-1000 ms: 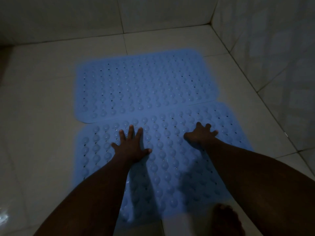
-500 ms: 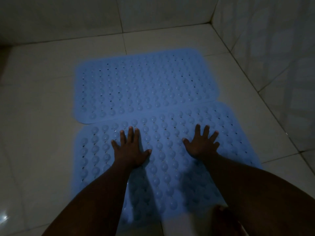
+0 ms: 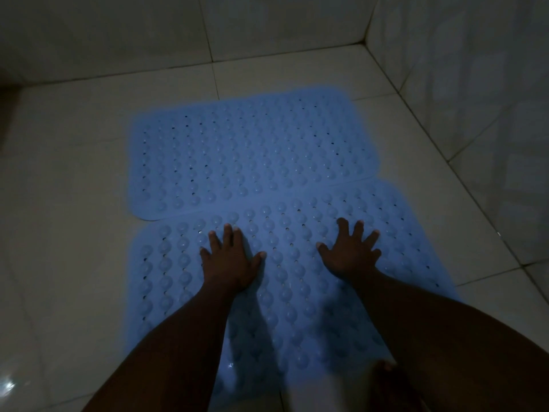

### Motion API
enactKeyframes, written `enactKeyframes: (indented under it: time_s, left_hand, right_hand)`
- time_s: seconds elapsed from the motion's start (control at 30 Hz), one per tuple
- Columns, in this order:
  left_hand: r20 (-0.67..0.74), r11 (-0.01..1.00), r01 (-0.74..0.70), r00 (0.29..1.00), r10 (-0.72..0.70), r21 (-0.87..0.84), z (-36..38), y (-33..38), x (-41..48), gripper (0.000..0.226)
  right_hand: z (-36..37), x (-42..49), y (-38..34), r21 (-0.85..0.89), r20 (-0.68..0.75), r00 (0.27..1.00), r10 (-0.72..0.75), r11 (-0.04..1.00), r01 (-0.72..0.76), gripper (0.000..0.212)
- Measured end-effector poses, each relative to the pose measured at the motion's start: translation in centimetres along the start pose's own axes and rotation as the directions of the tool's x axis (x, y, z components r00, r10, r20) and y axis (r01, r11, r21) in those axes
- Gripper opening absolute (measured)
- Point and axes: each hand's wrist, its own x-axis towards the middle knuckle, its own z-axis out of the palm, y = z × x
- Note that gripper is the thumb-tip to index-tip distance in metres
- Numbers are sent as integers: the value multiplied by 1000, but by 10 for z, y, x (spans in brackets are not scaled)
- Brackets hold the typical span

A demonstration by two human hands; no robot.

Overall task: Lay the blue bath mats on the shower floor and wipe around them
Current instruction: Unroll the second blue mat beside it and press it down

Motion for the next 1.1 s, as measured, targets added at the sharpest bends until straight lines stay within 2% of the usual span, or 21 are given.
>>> enactKeyframes:
  time_s: [0.23,0.37,0.43,0.5,0.7,0.83,1.0,1.1]
  left_hand:
    - [11,1000,6,1000,-6,16,-3,2,3,97]
    - [-84,999,4,996,-1,46,-4,10,2,91]
    - [-142,998,-43,989,49,50,-4,17,3,89]
    - [-141,991,-125,981,132,56,-5,27,8,87]
    - [-161,928,-369,914,373,55,-6,70,34,83]
    - [-187,881,-469,861,472,64,-6,105,55,85]
    - [-181,826,-559,807,562,70,2,144,84,78]
    - [-158,801,-589,785,599,106,15,154,98,75]
  right_hand:
    - [-1,5,-3,2,14,1000,11,1000,-11,85]
    - [-3,3,2,7,-38,999,-21,1000,21,79]
    - [-4,4,5,-11,-130,988,-79,997,79,73]
    - [-5,10,9,-17,-188,976,-112,994,111,71]
    - [-24,46,32,15,-275,953,-129,990,138,71]
    - [-34,76,56,-36,-409,884,-226,972,232,70]
    - [-34,106,63,-81,-426,834,-351,933,351,64]
    - [-22,106,57,-88,-416,840,-347,935,342,58]
